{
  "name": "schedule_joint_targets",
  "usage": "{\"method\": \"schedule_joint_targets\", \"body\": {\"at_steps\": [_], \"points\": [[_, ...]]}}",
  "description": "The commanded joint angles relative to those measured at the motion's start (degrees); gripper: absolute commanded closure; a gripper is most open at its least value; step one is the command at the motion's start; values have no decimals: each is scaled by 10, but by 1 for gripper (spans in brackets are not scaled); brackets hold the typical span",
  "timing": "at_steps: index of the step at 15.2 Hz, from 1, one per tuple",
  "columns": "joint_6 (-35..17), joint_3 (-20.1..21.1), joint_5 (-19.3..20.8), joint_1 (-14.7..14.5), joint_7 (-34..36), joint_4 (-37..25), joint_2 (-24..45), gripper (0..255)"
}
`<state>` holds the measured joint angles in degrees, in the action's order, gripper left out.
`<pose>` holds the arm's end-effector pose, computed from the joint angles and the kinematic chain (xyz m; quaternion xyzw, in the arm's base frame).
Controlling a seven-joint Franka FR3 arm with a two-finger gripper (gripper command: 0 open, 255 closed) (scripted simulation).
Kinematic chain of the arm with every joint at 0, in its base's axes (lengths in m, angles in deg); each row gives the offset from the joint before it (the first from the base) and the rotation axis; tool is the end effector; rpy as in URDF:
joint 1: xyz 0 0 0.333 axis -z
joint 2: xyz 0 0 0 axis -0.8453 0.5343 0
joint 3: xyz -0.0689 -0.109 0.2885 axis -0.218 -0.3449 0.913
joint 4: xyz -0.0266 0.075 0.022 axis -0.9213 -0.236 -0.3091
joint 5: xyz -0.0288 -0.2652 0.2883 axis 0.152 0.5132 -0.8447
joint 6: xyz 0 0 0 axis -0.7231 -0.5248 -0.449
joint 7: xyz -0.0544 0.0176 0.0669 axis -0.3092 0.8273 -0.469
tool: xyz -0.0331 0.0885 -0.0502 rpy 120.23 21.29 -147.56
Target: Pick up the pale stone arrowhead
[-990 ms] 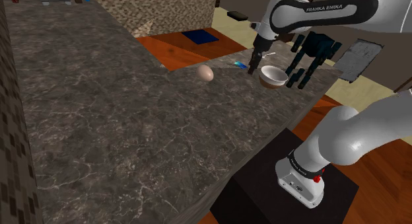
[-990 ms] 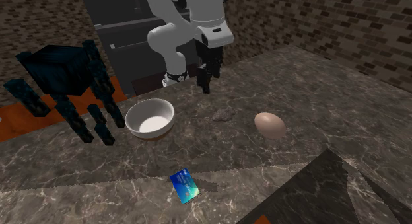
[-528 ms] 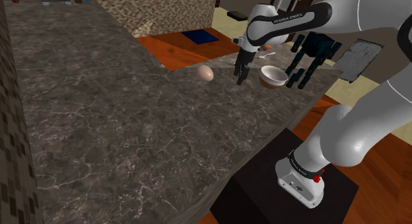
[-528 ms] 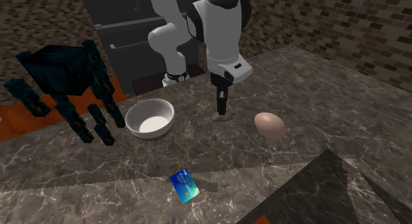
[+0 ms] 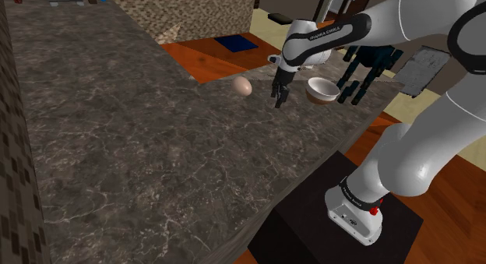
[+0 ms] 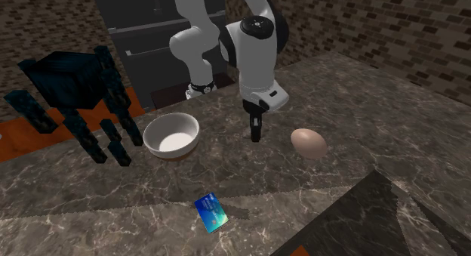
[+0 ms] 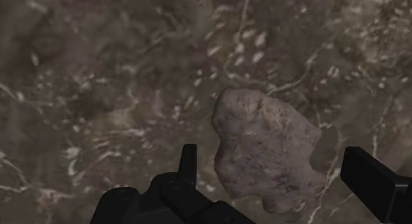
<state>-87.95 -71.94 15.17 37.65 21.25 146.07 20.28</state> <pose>0.4852 -0.0185 0.3481 -0.8818 -0.4666 0.0006 0.0682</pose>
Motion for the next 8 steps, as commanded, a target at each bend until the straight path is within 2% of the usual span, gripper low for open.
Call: {"method": "schedule_joint_targets", "body": {"at_steps": [1, 2, 8], "points": [[-6, -1, -2, 0, -3, 2, 4, 0], [-7, 0, -2, 0, -2, 3, 4, 255], [-7, 0, -3, 0, -2, 3, 4, 255]]}}
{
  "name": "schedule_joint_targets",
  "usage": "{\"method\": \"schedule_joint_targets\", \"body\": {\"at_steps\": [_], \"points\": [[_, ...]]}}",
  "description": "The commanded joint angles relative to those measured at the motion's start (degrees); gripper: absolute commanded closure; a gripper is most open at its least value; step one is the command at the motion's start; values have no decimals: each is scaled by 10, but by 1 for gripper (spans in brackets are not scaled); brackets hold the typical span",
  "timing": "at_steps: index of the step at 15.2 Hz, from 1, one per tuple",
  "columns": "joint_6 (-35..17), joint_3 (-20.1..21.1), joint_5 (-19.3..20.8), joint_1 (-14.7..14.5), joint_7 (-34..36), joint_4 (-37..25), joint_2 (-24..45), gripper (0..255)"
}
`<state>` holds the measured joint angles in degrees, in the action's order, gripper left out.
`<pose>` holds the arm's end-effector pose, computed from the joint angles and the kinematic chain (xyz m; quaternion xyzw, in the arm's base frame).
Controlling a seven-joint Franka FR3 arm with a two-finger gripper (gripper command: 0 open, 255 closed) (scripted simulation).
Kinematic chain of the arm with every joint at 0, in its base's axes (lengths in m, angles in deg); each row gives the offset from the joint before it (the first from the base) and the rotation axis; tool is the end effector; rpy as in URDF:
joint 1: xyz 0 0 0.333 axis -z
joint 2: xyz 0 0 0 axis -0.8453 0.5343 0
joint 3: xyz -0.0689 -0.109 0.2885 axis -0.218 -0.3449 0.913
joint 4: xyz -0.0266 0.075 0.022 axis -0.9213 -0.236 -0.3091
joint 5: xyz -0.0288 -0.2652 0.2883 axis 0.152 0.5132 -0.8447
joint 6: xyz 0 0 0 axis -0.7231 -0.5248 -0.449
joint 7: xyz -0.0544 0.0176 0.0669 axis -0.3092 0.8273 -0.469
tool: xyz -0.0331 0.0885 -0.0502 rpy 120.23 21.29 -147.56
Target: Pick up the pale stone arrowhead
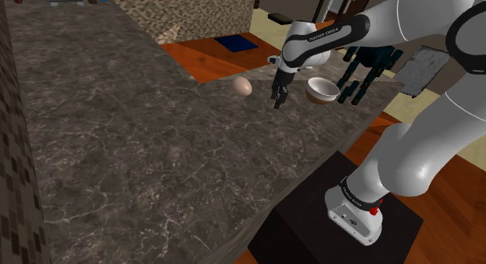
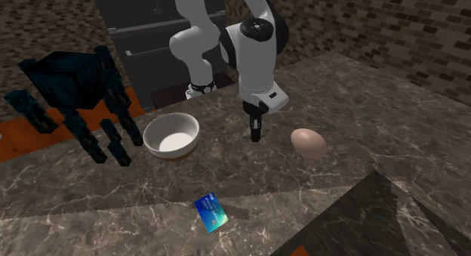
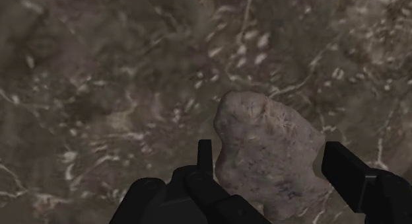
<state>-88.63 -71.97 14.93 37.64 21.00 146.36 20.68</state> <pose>0.4850 -0.0187 0.3438 -0.8819 -0.4666 0.0004 0.0680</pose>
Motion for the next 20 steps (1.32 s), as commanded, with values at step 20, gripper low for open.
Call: {"method": "schedule_joint_targets", "body": {"at_steps": [20], "points": [[118, 7, 34, 3, 34, -60, -64, 255]]}}
